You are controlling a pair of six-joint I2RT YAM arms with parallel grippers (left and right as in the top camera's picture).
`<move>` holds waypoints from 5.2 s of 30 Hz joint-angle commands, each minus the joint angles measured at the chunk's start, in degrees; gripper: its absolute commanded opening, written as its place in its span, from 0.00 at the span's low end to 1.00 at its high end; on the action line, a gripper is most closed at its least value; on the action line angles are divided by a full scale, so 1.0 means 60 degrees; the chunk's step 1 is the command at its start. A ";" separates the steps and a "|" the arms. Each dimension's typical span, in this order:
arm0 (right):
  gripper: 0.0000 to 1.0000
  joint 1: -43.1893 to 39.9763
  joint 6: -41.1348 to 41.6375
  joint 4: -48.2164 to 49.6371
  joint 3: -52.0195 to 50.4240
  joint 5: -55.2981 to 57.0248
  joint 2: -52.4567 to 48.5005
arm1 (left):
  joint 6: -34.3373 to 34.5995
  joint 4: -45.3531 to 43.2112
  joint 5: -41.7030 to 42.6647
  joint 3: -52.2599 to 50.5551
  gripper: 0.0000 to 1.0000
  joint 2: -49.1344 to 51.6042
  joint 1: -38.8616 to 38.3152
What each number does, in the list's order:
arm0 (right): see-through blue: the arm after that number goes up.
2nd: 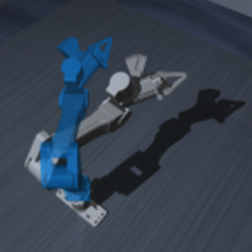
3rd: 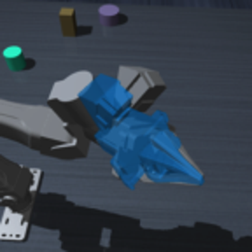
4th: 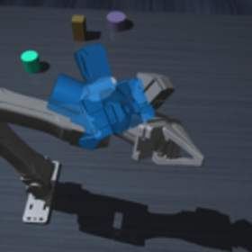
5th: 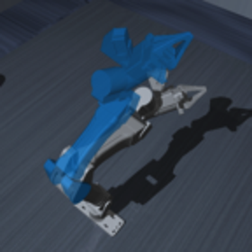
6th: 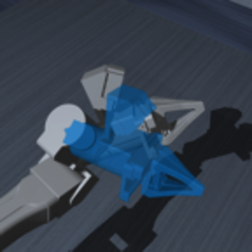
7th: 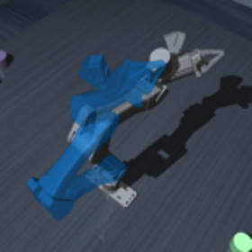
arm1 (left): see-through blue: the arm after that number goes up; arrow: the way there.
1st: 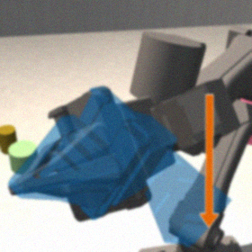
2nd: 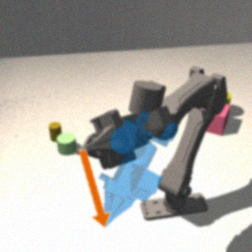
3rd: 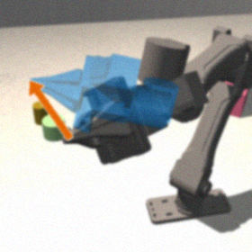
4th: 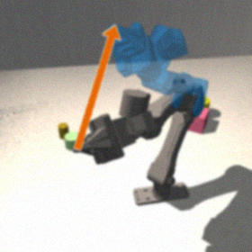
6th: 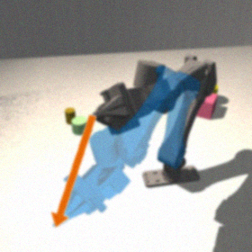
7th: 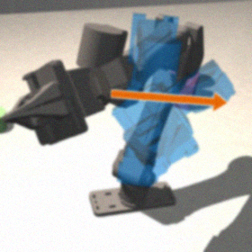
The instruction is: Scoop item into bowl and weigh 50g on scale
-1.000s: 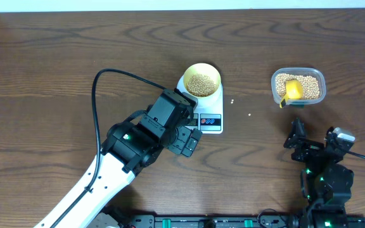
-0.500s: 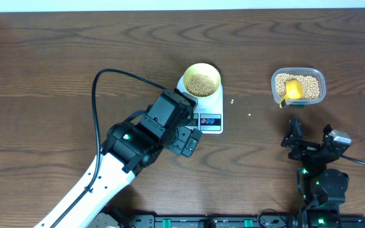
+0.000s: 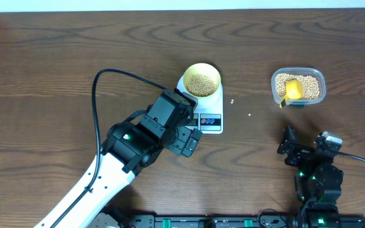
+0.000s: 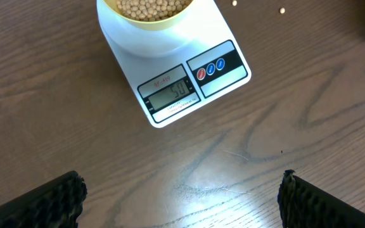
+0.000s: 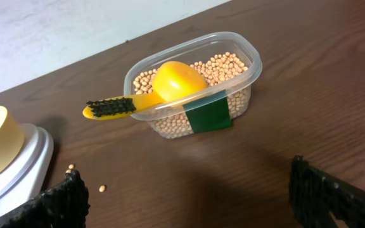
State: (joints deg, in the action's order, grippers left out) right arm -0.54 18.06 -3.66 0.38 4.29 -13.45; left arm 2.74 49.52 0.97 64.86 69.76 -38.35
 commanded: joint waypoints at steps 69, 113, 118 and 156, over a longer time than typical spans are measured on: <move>0.99 -0.0029 0.0095 -0.0036 -0.0011 -0.0025 0.0033 | -0.0087 -0.0044 -0.0055 0.0168 0.99 -0.1912 0.1053; 0.99 -0.0029 0.0095 -0.0036 -0.0011 -0.0025 0.0033 | 0.0415 -0.7566 0.0488 -0.8470 0.99 -1.0644 0.5737; 0.99 -0.0029 0.0095 -0.0036 -0.0011 -0.0025 0.0033 | 0.0415 -0.7632 0.0521 -0.9231 0.99 -1.1198 0.5737; 0.99 -0.0029 0.0095 -0.0036 -0.0011 -0.0025 0.0033 | 0.0412 -0.7063 0.0233 -1.0524 0.99 -1.1588 0.5737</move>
State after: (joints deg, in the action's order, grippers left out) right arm -0.54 18.06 -3.68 0.38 4.25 -13.45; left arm 4.71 6.22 3.09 3.18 0.62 -4.16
